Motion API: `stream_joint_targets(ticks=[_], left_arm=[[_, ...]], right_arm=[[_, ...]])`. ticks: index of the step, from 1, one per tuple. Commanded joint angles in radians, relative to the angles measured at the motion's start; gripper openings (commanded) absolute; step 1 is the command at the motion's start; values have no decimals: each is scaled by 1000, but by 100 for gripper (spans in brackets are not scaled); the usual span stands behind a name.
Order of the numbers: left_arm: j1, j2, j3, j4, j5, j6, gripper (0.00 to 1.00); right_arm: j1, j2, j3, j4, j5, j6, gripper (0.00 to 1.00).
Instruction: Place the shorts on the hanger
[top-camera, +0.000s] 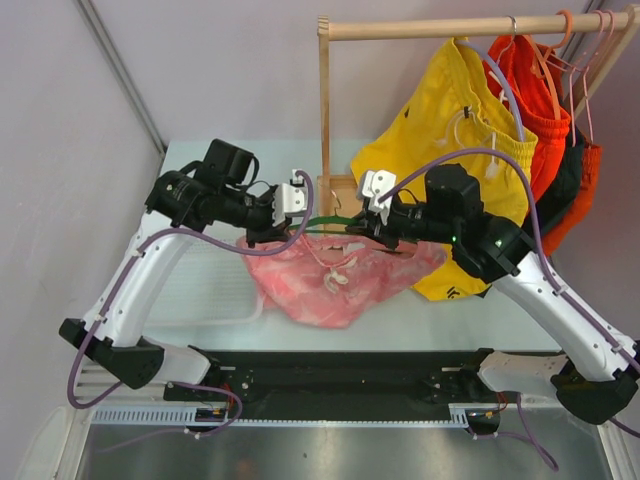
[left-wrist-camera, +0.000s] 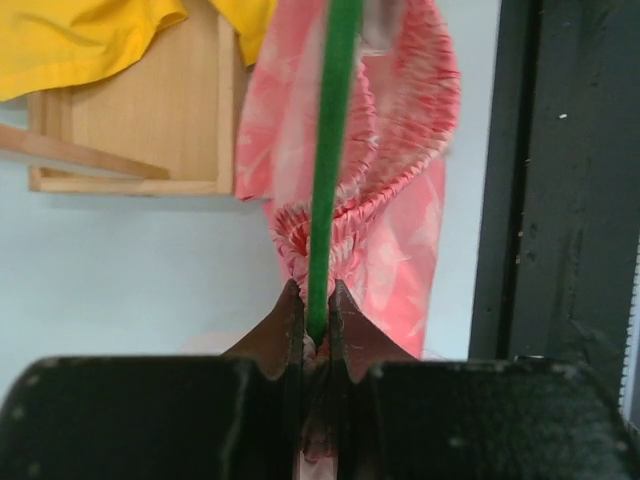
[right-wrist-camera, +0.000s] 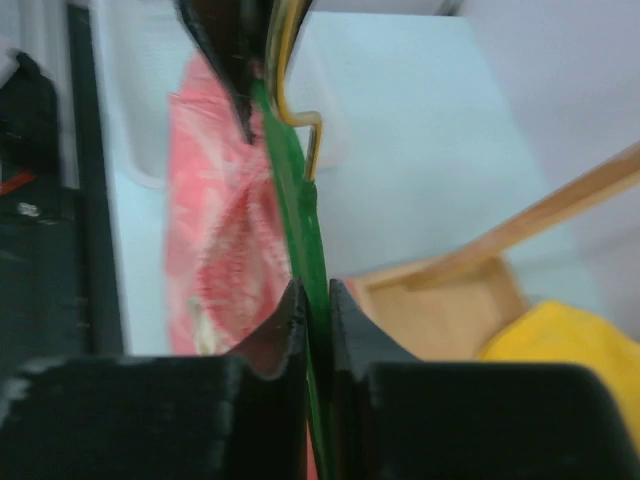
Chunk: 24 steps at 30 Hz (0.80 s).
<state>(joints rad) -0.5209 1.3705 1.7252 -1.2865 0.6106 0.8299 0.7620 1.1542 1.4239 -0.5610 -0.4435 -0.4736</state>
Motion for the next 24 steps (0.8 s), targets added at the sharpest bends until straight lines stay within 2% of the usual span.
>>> stream_joint_targets(ticks=[1, 3, 6, 9, 10, 13, 17, 20, 22, 24], left_arm=[[-4, -5, 98, 3, 84, 21, 3], [-2, 21, 166, -13, 75, 8, 3], [-2, 51, 281, 2, 83, -41, 10], [-2, 55, 361, 115, 74, -208, 34], [-2, 39, 363, 162, 60, -245, 49], [24, -10, 317, 303, 35, -350, 67], [174, -60, 159, 459, 97, -480, 73], [237, -73, 85, 544, 141, -552, 75], [239, -70, 68, 556, 164, -543, 76], [237, -79, 21, 596, 181, -543, 81]], right_arm=[[7, -4, 50, 59, 90, 41, 0], [0, -8, 82, 58, 109, 39, 0], [-24, -17, 163, 30, 108, 44, 0], [-65, -10, 242, -33, 88, 64, 0], [-91, -13, 283, -66, 86, 69, 0], [-153, -17, 343, -149, 83, 67, 0], [-234, -53, 375, -189, 49, 101, 0], [-237, -44, 440, -263, 72, 116, 0], [-237, -51, 445, -318, 94, 141, 0], [-237, -74, 429, -349, 106, 156, 0]])
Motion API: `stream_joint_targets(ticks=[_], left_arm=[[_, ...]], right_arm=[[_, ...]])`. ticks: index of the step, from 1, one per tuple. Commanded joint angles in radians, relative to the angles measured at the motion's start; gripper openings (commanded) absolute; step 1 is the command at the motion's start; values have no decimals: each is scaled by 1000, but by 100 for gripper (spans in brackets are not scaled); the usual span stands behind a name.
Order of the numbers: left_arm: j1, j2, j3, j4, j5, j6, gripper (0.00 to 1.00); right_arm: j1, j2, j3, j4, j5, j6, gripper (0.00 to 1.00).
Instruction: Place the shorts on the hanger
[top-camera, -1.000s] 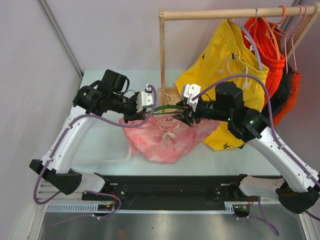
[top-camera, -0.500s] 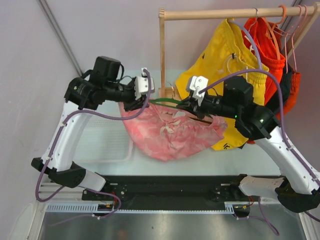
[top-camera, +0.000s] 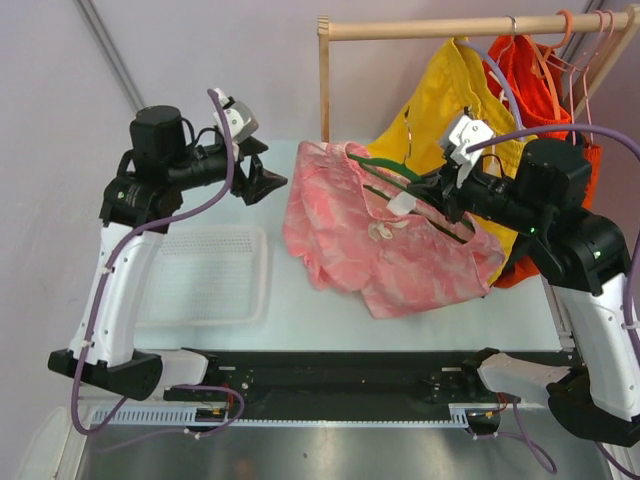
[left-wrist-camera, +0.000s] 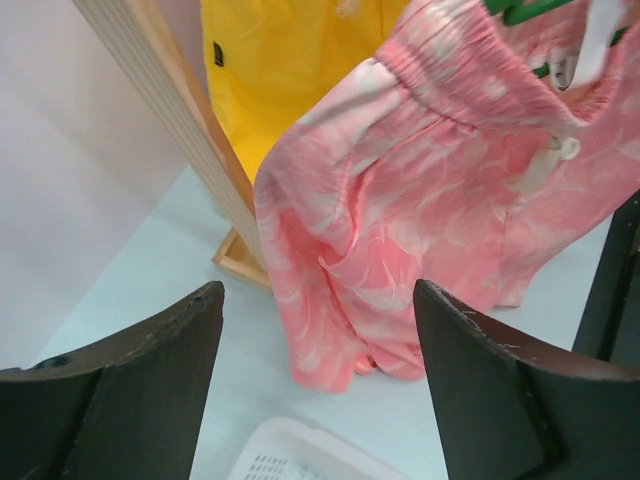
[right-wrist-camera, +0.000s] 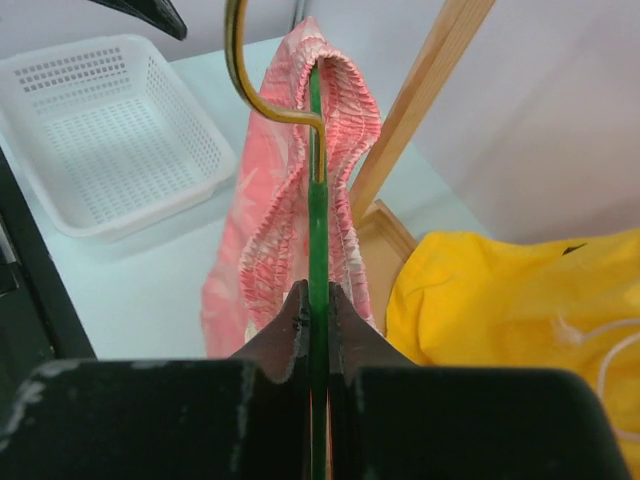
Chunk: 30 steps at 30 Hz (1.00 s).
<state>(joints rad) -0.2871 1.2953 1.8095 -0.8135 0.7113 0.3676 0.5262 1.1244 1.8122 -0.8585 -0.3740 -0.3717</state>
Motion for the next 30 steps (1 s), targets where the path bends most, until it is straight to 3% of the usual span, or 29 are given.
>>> stream_joint_targets(ticks=[1, 13, 17, 19, 21, 22, 24, 26, 30], left_arm=[[3, -8, -82, 140, 85, -79, 81], [-78, -31, -188, 206, 71, -39, 82], [-86, -22, -170, 269, 74, -32, 83], [-102, -5, -125, 255, 152, -1, 83], [-144, 45, -12, 164, 195, 163, 83], [-197, 79, 69, 42, 206, 329, 82], [-254, 108, 140, -82, 191, 479, 82], [-317, 142, 214, -169, 160, 572, 82], [-392, 145, 232, -188, 137, 590, 81]], right_arm=[[-2, -51, 30, -65, 46, 62, 0], [-60, 17, 123, -77, 311, 160, 0], [-61, 34, 154, -82, 212, 103, 0], [-58, 26, 131, -103, 167, 54, 0], [-55, 23, 104, -166, 49, -1, 0], [-37, 15, 66, -184, 9, -57, 0], [-5, 9, 30, -243, 0, -122, 0], [58, -3, -28, -272, 27, -199, 0], [190, -28, -114, -275, 159, -262, 0]])
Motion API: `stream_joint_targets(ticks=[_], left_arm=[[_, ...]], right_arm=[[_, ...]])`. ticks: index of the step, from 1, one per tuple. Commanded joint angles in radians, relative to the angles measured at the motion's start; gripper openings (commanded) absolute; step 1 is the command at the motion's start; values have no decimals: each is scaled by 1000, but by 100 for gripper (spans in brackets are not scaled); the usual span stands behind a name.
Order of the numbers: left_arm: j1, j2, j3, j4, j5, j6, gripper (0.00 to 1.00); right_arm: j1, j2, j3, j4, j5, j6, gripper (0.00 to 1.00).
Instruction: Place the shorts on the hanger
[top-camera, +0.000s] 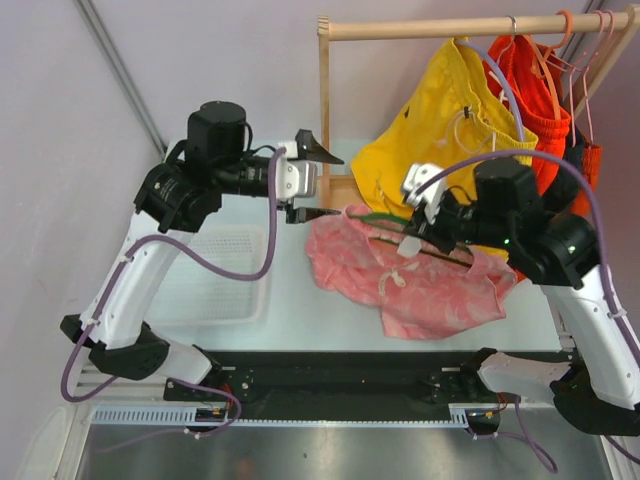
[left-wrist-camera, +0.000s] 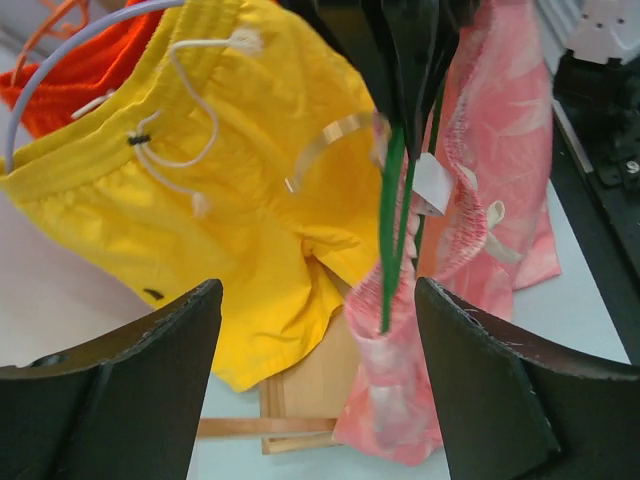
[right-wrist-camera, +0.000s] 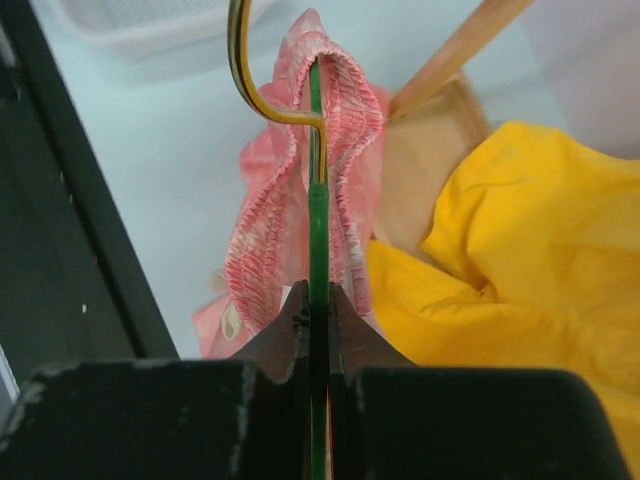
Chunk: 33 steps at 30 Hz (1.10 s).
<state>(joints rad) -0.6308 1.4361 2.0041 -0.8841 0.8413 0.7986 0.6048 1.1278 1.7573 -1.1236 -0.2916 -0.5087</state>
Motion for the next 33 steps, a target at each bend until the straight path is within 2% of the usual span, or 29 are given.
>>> stream_joint_targets(ticks=[1, 4, 10, 13, 14, 20, 23, 25, 27, 30, 31, 33], left_arm=[[-85, 3, 22, -122, -17, 165, 81], [-154, -14, -27, -125, -80, 189, 81], [-198, -14, -82, -92, -131, 151, 76], [-201, 18, -47, -108, -145, 104, 65], [-201, 23, -38, -114, -148, 91, 57], [-201, 6, -48, -116, -150, 54, 28], [-201, -15, -73, -108, -143, 57, 20], [-201, -22, -87, -104, -145, 56, 22], [-201, -28, -94, -93, -157, 50, 28], [-190, -25, -100, -64, -189, 19, 45], [-178, -25, -100, -50, -195, -27, 56], [-103, -23, -99, -1, -168, -90, 63]], right_arm=[[130, -31, -71, -7, 122, -129, 0], [150, -23, -79, 5, 131, -136, 0], [200, -11, -71, 15, 175, -177, 0], [223, 3, -70, 25, 219, -203, 0], [227, 6, -67, 36, 232, -203, 0], [230, 7, -64, 44, 264, -180, 0], [227, 6, -71, 54, 273, -165, 0], [222, 4, -73, 59, 267, -157, 0], [219, 1, -74, 62, 259, -156, 0], [213, -3, -65, 54, 238, -142, 0], [208, -6, -61, 47, 233, -133, 0], [187, -16, -55, 38, 211, -100, 0]])
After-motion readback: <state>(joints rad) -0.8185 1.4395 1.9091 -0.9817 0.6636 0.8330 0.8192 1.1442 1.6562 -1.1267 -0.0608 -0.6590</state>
